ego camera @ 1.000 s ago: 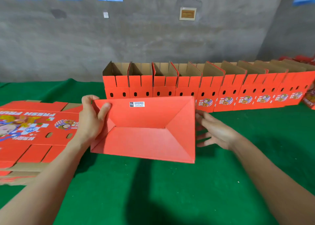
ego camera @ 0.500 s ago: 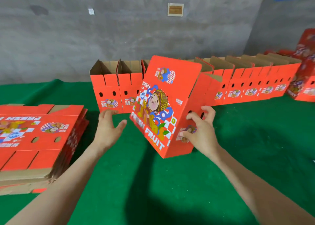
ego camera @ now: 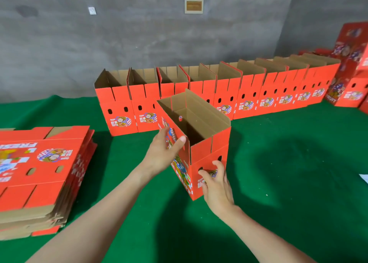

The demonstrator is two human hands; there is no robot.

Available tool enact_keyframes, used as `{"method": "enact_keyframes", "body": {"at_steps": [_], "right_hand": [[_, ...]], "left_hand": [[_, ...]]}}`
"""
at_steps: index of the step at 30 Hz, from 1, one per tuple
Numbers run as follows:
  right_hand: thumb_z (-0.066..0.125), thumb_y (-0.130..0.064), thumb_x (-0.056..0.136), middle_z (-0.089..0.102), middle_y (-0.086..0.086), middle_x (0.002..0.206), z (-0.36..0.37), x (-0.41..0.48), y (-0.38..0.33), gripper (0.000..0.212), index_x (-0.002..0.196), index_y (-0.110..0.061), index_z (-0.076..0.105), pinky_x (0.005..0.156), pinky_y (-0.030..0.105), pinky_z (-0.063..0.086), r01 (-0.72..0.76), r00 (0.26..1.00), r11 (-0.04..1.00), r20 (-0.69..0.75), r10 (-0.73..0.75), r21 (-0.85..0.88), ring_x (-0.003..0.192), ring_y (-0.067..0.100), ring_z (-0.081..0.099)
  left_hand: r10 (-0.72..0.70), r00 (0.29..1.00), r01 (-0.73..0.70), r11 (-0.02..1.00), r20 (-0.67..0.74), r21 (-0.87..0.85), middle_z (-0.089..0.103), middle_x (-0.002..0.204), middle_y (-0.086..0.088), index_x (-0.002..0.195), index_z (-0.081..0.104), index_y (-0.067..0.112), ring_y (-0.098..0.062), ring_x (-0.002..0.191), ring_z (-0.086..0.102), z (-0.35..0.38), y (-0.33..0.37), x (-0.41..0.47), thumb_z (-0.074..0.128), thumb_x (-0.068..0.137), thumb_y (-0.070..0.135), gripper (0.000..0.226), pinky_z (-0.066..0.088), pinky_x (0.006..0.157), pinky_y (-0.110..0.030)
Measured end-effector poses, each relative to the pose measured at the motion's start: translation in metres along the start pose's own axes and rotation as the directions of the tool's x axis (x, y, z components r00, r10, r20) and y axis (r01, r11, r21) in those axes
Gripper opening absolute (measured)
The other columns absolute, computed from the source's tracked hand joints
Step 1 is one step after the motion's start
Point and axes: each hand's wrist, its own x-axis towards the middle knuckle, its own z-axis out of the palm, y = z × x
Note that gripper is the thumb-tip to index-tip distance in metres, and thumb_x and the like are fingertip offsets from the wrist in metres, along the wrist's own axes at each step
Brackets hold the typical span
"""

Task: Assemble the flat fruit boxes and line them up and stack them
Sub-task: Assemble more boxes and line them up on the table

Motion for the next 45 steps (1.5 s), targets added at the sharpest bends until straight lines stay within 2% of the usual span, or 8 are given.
{"method": "enact_keyframes", "body": {"at_steps": [5,9,12,20,33,37,39,45], "right_hand": [[0.05,-0.018,0.091,-0.003,0.014,0.154,-0.004,0.001,0.012,0.045,0.133,-0.034,0.049,0.105,0.034,0.039,-0.043,0.999,0.999,0.006,0.043,0.022,0.138,0.031,0.028],[0.056,-0.024,0.09,-0.021,0.014,0.156,-0.001,0.003,0.014,0.039,0.127,-0.035,0.05,0.103,0.033,0.041,-0.085,0.996,0.994,0.041,0.082,0.075,0.138,0.032,0.032],[0.061,-0.035,0.089,-0.021,0.012,0.157,0.0,0.007,0.01,0.03,0.118,-0.032,0.053,0.101,0.034,0.043,-0.132,0.99,0.984,0.063,0.125,0.12,0.139,0.032,0.032],[0.065,-0.049,0.081,0.0,0.01,0.156,0.01,0.012,0.004,0.035,0.106,-0.027,0.053,0.101,0.037,0.042,-0.214,0.977,0.97,0.021,0.213,0.116,0.127,0.034,0.042],[0.081,-0.037,0.067,0.022,0.02,0.151,0.004,0.023,0.05,0.032,0.085,-0.016,0.064,0.079,0.042,0.053,-0.273,0.902,0.941,-0.286,0.323,0.2,0.099,0.039,0.063],[0.086,-0.025,0.061,0.03,0.025,0.146,-0.05,0.046,0.118,0.03,0.078,-0.01,0.066,0.077,0.044,0.055,-0.259,0.868,0.943,-0.377,0.322,0.208,0.091,0.04,0.065],[0.085,-0.025,0.063,0.026,0.023,0.147,-0.076,0.055,0.158,0.03,0.081,-0.009,0.067,0.085,0.04,0.052,-0.309,0.862,0.934,-0.362,0.354,0.177,0.096,0.039,0.063],[0.078,-0.031,0.07,0.024,0.017,0.143,-0.134,0.069,0.272,0.032,0.093,-0.013,0.065,0.094,0.035,0.043,-0.452,0.82,0.885,-0.34,0.461,0.109,0.107,0.037,0.054]], "left_hand": [[0.012,1.0,-0.013,0.999,-0.007,-0.04,0.011,0.16,-0.005,0.152,0.005,0.033,-0.016,0.147,0.007,0.008,0.018,0.019,0.062,0.088,0.041,0.087,0.014,0.119,-0.036],[0.05,0.996,-0.053,0.998,0.071,0.03,0.031,0.152,-0.009,0.146,0.03,0.035,-0.022,0.143,0.023,0.017,0.029,0.031,0.059,0.091,0.035,0.062,0.026,0.115,-0.036],[0.036,0.99,-0.034,0.999,0.139,-0.02,0.054,0.122,-0.005,0.133,0.041,0.031,-0.027,0.103,0.056,0.023,0.031,0.03,0.054,0.094,0.038,0.042,0.048,0.095,-0.044],[0.039,0.983,-0.014,0.991,0.182,-0.134,0.046,0.076,0.008,0.102,0.044,0.029,-0.007,0.068,0.05,0.01,0.016,0.039,0.058,0.089,0.039,0.022,0.053,0.081,-0.046],[0.322,0.93,-0.268,0.923,0.178,-0.275,0.052,0.082,0.014,0.096,0.048,0.039,-0.008,0.077,0.051,0.053,0.031,0.036,0.061,0.091,0.021,0.023,0.042,0.077,-0.025],[0.399,0.858,-0.266,0.883,0.322,-0.386,0.034,0.147,0.016,0.136,0.021,0.052,-0.002,0.127,0.042,0.103,0.06,0.052,0.038,0.102,0.024,0.048,0.032,0.108,-0.029],[0.339,0.873,-0.217,0.914,0.351,-0.344,0.02,0.154,0.014,0.147,0.013,0.037,-0.003,0.136,0.032,0.138,0.064,0.063,0.034,0.103,0.025,0.05,0.024,0.111,-0.023],[-0.227,0.867,0.048,0.924,0.444,0.379,0.054,0.133,-0.019,0.125,0.052,-0.001,-0.028,0.123,0.051,0.242,0.015,0.082,0.019,0.105,0.035,0.053,0.037,0.093,-0.025]]}}
